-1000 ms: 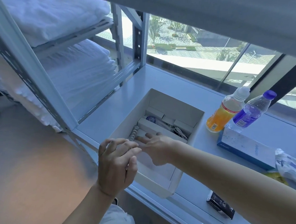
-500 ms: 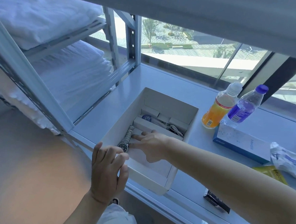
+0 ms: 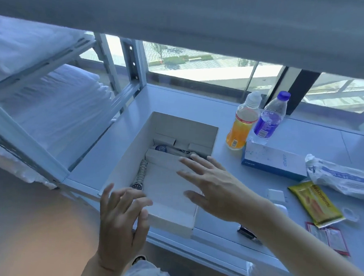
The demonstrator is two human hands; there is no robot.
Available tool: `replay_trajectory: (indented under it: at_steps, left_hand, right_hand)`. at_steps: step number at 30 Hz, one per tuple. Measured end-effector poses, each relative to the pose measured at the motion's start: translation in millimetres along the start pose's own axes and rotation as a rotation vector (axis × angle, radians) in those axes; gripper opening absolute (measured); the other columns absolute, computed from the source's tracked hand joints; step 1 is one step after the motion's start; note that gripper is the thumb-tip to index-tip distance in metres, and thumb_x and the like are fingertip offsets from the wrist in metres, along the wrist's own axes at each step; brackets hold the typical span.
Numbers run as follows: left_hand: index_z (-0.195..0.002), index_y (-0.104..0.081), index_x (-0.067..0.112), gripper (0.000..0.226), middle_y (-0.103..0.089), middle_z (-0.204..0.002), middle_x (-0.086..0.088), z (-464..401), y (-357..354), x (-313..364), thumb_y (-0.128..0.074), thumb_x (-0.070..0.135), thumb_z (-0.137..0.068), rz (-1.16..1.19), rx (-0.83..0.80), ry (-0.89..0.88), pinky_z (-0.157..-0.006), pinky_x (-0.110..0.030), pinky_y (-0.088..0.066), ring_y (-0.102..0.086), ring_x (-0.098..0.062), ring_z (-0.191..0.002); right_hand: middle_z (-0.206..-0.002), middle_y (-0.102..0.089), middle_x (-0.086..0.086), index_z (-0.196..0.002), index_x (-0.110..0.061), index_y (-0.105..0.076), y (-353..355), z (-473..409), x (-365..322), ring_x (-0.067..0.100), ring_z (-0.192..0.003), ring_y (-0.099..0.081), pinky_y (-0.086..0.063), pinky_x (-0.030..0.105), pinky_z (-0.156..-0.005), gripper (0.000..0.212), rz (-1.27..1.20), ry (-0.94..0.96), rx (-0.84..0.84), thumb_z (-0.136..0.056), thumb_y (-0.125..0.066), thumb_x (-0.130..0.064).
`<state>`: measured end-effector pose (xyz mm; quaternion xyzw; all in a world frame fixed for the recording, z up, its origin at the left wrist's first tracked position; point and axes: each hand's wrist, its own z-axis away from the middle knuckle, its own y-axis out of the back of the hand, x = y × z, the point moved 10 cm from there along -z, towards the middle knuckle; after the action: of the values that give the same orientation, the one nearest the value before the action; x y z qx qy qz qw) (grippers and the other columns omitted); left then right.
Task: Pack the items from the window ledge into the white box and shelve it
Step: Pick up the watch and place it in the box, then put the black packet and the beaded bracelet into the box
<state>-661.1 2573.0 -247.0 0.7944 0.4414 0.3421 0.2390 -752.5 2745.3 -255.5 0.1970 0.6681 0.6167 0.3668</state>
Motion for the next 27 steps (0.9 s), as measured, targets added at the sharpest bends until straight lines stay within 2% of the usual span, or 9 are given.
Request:
replay_trajectory:
  at_steps: [3, 6, 9, 11, 15, 19, 22, 25, 27]
  left_hand:
    - [-0.089, -0.072, 0.012, 0.034, -0.067, -0.100, 0.001, -20.4, -2.7, 29.8, -0.042, 0.022, -0.100, 0.076, -0.021, -0.072, -0.107, -0.065, -0.034, -0.062, -0.028, -0.101]
    - [-0.091, -0.073, 0.012, 0.034, -0.067, -0.100, 0.001, -44.4, -14.4, 61.3, -0.043, 0.023, -0.100, 0.127, -0.052, -0.166, -0.103, -0.064, -0.037, -0.061, -0.026, -0.099]
    - [-0.092, -0.073, 0.011, 0.026, -0.067, -0.101, 0.001, -61.0, -34.0, 93.5, -0.049, 0.019, -0.098, 0.212, -0.091, -0.249, -0.101, -0.060, -0.040, -0.061, -0.024, -0.100]
    - [-0.094, -0.072, 0.011, 0.021, -0.067, -0.102, 0.001, -67.9, -49.7, 117.4, -0.053, 0.017, -0.098, 0.261, -0.134, -0.294, -0.099, -0.056, -0.043, -0.060, -0.023, -0.101]
    - [-0.098, -0.072, 0.012, 0.016, -0.067, -0.103, 0.001, -70.2, -83.1, 160.0, -0.057, 0.017, -0.096, 0.283, -0.256, -0.334, -0.098, -0.045, -0.043, -0.058, -0.024, -0.101]
    - [-0.105, -0.073, 0.015, 0.021, -0.069, -0.106, 0.001, -65.1, -113.4, 167.8, -0.058, 0.024, -0.092, 0.168, -0.419, -0.283, -0.104, -0.045, -0.041, -0.059, -0.025, -0.104]
    - [-0.108, -0.072, 0.015, 0.026, -0.069, -0.105, 0.001, -63.6, -125.1, 159.3, -0.057, 0.027, -0.090, 0.086, -0.503, -0.228, -0.106, -0.043, -0.040, -0.059, -0.027, -0.102]
    - [-0.107, -0.072, 0.015, 0.024, -0.070, -0.102, 0.000, -61.2, -129.0, 159.7, -0.059, 0.027, -0.090, 0.054, -0.545, -0.229, -0.105, -0.045, -0.041, -0.060, -0.027, -0.098]
    - [-0.104, -0.072, 0.014, 0.022, -0.070, -0.099, -0.001, -60.7, -130.3, 159.4, -0.061, 0.025, -0.089, 0.030, -0.565, -0.224, -0.105, -0.048, -0.042, -0.061, -0.029, -0.095]
  right_hand:
    - [-0.173, -0.007, -0.015, -0.160, -0.038, -0.029, 0.7, 42.6, 13.4, 0.010, -0.160, 0.003, -0.002, 0.043, -0.129, 0.055, -0.075, -0.087, 0.119, -0.108, -0.031, -0.055]
    - [-0.172, -0.004, -0.021, -0.162, -0.040, -0.023, -12.7, 87.9, 33.0, 0.003, -0.159, 0.004, -0.007, 0.037, -0.130, 0.062, -0.203, -0.218, 0.182, -0.106, -0.047, -0.039]
    - [-0.170, -0.008, -0.023, -0.161, -0.035, -0.030, -35.6, 134.4, 57.2, -0.002, -0.157, -0.001, -0.016, 0.034, -0.128, 0.069, -0.353, -0.407, 0.208, -0.099, -0.057, -0.022]
    - [-0.170, -0.013, -0.022, -0.158, -0.031, -0.037, -46.9, 160.4, 70.7, 0.003, -0.157, -0.012, -0.020, 0.031, -0.126, 0.068, -0.385, -0.499, 0.223, -0.096, -0.059, -0.016]
    - [-0.167, -0.022, -0.022, -0.154, -0.031, -0.044, -55.6, 204.1, 98.1, 0.002, -0.153, -0.023, -0.023, 0.026, -0.123, 0.063, -0.454, -0.661, 0.272, -0.096, -0.061, -0.016]
    - [-0.163, -0.032, -0.019, -0.151, -0.029, -0.049, -53.7, 234.8, 116.9, -0.002, -0.150, -0.027, -0.027, 0.024, -0.123, 0.061, -0.482, -0.744, 0.354, -0.094, -0.064, -0.012]
    - [-0.162, -0.033, -0.021, -0.148, -0.031, -0.051, -58.1, 243.9, 124.5, -0.002, -0.148, -0.031, -0.028, 0.022, -0.120, 0.062, -0.470, -0.770, 0.340, -0.092, -0.069, -0.015]
    - [-0.158, -0.041, -0.015, -0.146, -0.025, -0.055, -61.7, 238.8, 124.0, 0.005, -0.144, -0.037, -0.032, 0.027, -0.120, 0.064, -0.428, -0.750, 0.305, -0.087, -0.079, -0.022]
    - [-0.147, -0.053, -0.009, -0.140, -0.018, -0.062, -60.0, 229.7, 120.7, 0.013, -0.134, -0.046, -0.039, 0.033, -0.115, 0.063, -0.340, -0.713, 0.294, -0.082, -0.085, -0.028]
